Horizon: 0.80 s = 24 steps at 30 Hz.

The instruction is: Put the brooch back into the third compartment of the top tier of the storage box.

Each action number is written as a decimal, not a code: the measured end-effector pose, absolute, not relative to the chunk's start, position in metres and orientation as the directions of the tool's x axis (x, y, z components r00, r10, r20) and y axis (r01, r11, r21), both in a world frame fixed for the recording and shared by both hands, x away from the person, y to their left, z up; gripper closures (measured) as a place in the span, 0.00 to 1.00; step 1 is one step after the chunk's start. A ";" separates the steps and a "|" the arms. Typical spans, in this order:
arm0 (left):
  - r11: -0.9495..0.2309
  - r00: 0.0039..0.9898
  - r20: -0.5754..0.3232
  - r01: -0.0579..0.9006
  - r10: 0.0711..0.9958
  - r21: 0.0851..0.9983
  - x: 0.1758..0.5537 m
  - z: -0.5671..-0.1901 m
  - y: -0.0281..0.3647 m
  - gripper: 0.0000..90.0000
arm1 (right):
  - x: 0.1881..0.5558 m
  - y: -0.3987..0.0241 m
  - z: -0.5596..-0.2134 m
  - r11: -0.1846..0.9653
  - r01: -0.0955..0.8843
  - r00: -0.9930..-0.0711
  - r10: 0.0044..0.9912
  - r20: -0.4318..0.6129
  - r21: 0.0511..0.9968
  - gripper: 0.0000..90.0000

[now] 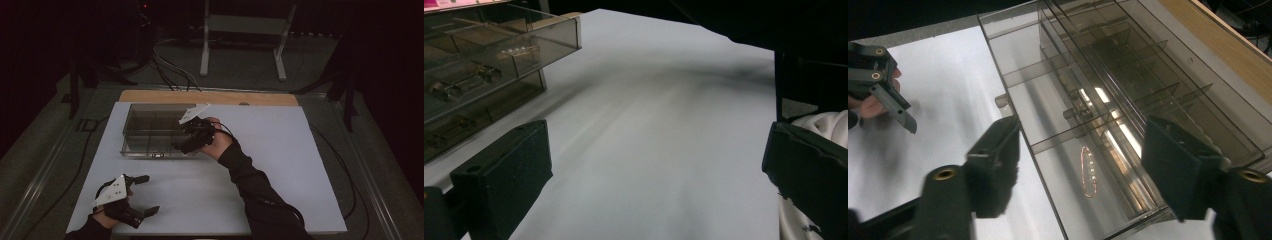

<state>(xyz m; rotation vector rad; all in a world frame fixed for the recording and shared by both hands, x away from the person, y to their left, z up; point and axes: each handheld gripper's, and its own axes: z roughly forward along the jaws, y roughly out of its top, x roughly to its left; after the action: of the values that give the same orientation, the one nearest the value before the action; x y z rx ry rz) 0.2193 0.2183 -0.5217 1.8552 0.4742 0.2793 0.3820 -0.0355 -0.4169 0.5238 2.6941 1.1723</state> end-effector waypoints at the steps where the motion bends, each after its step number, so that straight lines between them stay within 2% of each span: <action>1: -0.275 0.890 -0.041 0.184 0.454 0.944 0.219 -0.522 0.218 0.01 | 0.382 -0.035 -0.417 0.630 0.253 -0.926 0.378 -0.005 0.735 0.30; 11: -0.274 0.887 -0.047 0.192 0.459 0.942 0.220 -0.523 0.217 0.01 | 0.381 -0.036 -0.414 0.620 0.257 -0.929 0.369 0.014 0.742 0.12; 15: -0.273 0.886 -0.050 0.195 0.460 0.942 0.221 -0.522 0.217 0.01 | 0.381 -0.038 -0.411 0.613 0.253 -0.937 0.349 0.032 0.748 0.09; 18: -0.275 0.886 -0.048 0.193 0.461 0.942 0.221 -0.523 0.217 0.01 | 0.380 -0.039 -0.409 0.607 0.244 -0.942 0.335 0.035 0.757 0.00; 24: -0.276 0.886 -0.048 0.194 0.460 0.941 0.221 -0.523 0.217 0.01 | 0.378 -0.044 -0.408 0.577 0.247 -0.935 0.352 0.036 0.778 0.00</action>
<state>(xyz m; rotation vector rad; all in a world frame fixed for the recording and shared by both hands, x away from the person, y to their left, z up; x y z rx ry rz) 0.2208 0.2167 -0.5230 1.8579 0.4872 0.2769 0.3780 -0.0437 -0.4076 0.5113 2.6800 1.2932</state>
